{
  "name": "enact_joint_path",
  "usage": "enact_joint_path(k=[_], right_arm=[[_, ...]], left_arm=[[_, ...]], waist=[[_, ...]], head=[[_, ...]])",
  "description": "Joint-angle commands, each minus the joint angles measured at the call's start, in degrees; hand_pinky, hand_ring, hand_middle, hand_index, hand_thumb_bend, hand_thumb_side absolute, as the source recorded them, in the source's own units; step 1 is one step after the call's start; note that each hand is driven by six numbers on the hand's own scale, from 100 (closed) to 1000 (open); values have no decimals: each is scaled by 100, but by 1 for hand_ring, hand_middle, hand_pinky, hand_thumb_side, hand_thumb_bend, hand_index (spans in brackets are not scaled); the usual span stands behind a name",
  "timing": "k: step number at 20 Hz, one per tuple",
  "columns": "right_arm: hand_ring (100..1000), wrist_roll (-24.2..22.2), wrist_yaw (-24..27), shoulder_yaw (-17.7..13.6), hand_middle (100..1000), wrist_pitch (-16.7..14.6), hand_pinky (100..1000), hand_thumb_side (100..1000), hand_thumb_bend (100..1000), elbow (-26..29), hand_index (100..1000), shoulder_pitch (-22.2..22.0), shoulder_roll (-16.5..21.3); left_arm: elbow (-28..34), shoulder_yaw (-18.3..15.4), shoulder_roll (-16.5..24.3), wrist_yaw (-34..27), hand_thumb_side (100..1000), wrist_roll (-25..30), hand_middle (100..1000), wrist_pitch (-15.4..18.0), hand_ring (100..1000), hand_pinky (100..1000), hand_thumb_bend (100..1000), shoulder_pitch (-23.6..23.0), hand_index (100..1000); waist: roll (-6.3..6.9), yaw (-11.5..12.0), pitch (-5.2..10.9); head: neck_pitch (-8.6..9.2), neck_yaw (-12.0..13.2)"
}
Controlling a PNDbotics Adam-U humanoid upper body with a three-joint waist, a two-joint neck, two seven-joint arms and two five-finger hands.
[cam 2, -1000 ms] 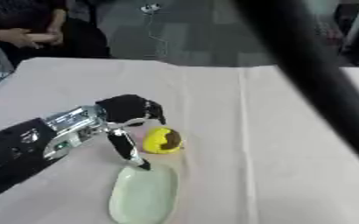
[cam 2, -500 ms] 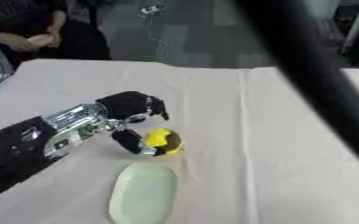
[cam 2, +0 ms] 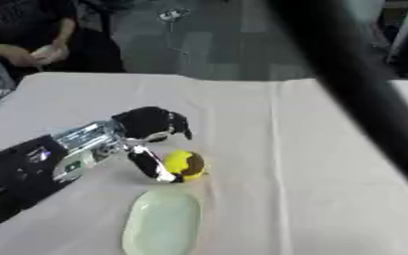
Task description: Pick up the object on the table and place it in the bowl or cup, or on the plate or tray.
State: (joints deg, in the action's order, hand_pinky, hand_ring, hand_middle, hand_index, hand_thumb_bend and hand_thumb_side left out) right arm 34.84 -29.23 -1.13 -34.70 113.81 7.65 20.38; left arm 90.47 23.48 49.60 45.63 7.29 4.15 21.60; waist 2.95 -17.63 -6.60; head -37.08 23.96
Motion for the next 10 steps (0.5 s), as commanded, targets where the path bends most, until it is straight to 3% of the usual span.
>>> enact_joint_path(k=[1,10], right_arm=[[331,1713,80,-94,297,-1727,377,655,535,78,449,95,154],[331,1713,85,-83,297,-1727,376,658,528,78,449,141,115]], left_arm=[[-32,-27,48,66,569,38,700,26,633,618,530,62,786],[-233,10,-29,179,556,55,699,102,632,617,540,71,786]], waist=[[-17,-9,48],[-32,-40,-16]], head=[[112,46],[128,34]])
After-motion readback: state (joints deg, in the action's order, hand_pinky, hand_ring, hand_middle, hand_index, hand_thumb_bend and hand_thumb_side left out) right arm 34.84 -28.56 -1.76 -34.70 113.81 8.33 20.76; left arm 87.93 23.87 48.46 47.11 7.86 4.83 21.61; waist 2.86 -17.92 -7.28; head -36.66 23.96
